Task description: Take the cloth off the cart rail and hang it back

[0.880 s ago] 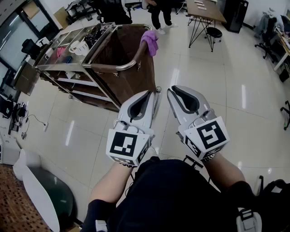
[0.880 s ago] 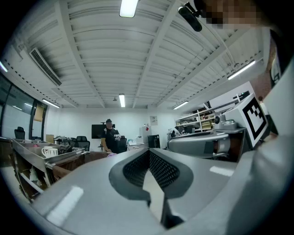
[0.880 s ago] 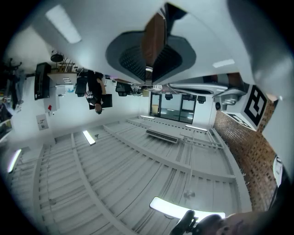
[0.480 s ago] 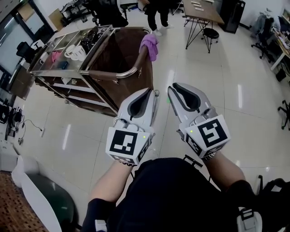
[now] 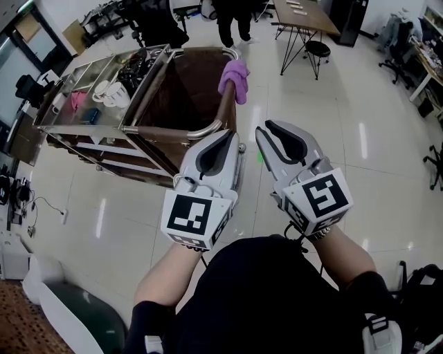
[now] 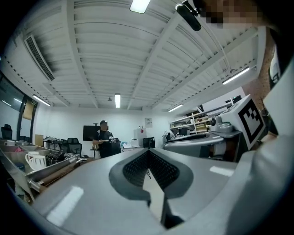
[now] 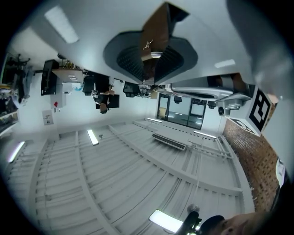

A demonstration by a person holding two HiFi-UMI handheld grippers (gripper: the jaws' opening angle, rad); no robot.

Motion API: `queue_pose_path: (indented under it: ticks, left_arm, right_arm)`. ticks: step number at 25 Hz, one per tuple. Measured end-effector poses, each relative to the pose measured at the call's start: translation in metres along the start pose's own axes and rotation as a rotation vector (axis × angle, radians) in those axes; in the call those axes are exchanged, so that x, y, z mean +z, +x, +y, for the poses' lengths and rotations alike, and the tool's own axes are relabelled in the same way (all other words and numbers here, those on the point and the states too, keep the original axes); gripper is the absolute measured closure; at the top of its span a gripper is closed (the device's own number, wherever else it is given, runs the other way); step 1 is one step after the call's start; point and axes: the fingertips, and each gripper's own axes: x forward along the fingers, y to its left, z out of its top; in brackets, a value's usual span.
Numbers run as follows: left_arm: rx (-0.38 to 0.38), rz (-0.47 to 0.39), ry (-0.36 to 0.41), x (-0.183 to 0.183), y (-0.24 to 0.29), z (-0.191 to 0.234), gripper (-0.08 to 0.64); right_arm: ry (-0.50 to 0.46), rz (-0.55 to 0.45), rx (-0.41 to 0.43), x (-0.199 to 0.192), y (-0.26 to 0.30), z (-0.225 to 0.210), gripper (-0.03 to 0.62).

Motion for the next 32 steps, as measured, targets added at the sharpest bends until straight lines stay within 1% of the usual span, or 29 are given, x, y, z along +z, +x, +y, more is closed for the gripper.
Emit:
queue_pose_path:
  ticks: [3,8,11,14,18,22,27,31,32]
  left_arm:
    - [-0.004,0.0,-0.014,-0.002,0.007,0.014,0.561]
    - [-0.016,0.012,-0.039,-0.004,0.026,0.02,0.561]
    - [-0.014,0.021,-0.041,-0.02,0.046,0.031,0.561]
    - [-0.001,0.034,-0.043,-0.031,0.067,0.038,0.561]
    - [0.036,0.056,-0.039,-0.044,0.099,0.052,0.561]
    - [0.071,0.081,-0.027,-0.071,0.135,0.074,0.561]
    - [0.146,0.134,-0.06,-0.106,0.169,0.109,0.561]
    - [0.212,0.157,-0.076,-0.123,0.185,0.134,0.561]
    - [0.221,0.175,-0.084,-0.128,0.189,0.138,0.561]
  right_arm:
    - [-0.005,0.006,0.0,-0.004,0.016,-0.003,0.515]
    - [-0.006,0.018,-0.012,-0.001,0.029,-0.021,0.51]
    - [0.005,0.042,-0.017,-0.019,0.047,-0.039,0.504]
    - [0.011,0.047,-0.002,-0.031,0.064,-0.06,0.499]
    - [0.023,0.072,0.031,-0.046,0.092,-0.091,0.488]
    - [0.047,0.114,0.09,-0.078,0.135,-0.119,0.472]
    - [0.083,0.161,0.148,-0.119,0.186,-0.148,0.449]
    - [0.098,0.21,0.197,-0.152,0.219,-0.161,0.427]
    - [0.102,0.222,0.209,-0.16,0.227,-0.163,0.422]
